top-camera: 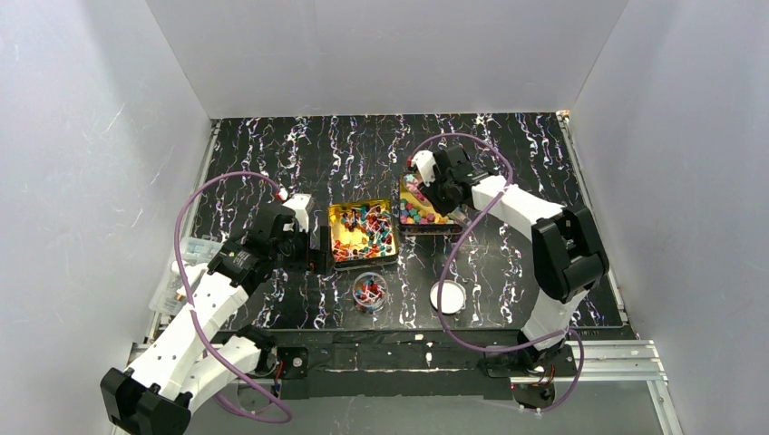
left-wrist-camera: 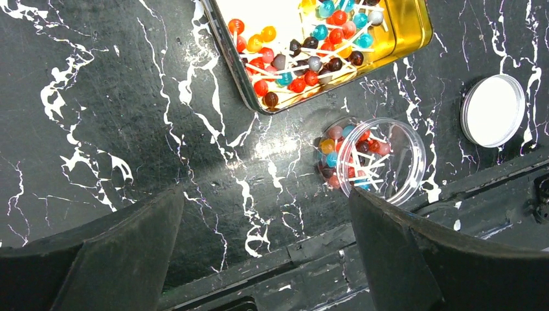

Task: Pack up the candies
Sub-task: Scoop the fake candies from the storage box, then place the fake candies in the packing bottle.

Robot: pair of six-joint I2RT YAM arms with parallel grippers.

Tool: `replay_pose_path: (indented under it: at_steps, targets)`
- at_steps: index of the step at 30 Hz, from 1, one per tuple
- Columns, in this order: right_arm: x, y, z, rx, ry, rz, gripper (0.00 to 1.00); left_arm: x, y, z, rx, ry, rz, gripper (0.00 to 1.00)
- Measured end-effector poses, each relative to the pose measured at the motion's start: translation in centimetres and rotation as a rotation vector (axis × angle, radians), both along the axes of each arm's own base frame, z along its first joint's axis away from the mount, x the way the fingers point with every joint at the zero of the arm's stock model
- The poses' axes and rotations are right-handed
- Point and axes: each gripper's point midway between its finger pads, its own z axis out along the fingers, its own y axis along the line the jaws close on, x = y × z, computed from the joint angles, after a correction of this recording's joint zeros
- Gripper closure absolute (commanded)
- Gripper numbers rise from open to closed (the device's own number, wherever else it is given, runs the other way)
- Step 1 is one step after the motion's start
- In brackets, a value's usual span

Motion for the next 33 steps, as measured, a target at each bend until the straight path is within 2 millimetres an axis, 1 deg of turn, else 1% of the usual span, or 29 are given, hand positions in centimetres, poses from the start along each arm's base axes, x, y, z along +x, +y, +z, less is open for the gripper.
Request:
replay_pose_path:
  at_steps: [10,16,20,23,25,28,33]
  targets:
    - [-0.6,0.0,5.0,0.078,-0.097,0.005,0.99,0.1,0.2,0.1,0.006,-0.012,0.01,0.02]
    - [-2.4,-0.2,7.9,0.109,-0.136,0.005,0.99,0.1,0.3,0.6,-0.002,-0.032,0.012,0.02]
    - [-4.3,0.4,9.5,0.101,-0.153,0.026,0.99,0.0,0.3,0.8,-0.007,-0.043,0.013,0.02]
    - [-6.3,1.4,10.4,0.089,-0.161,0.057,0.99,0.0,0.4,1.1,-0.012,-0.053,0.013,0.02]
    - [-8.1,2.2,11.0,0.082,-0.161,0.085,0.99,-0.1,0.4,1.3,-0.017,-0.061,0.014,0.02]
    - [-10.3,3.0,11.4,0.078,-0.147,0.112,0.99,-0.1,0.5,1.6,-0.021,-0.076,0.024,0.02]
    - [-13.8,3.2,11.6,0.052,-0.102,0.128,0.99,0.1,1.0,2.1,-0.019,-0.105,0.049,0.02]
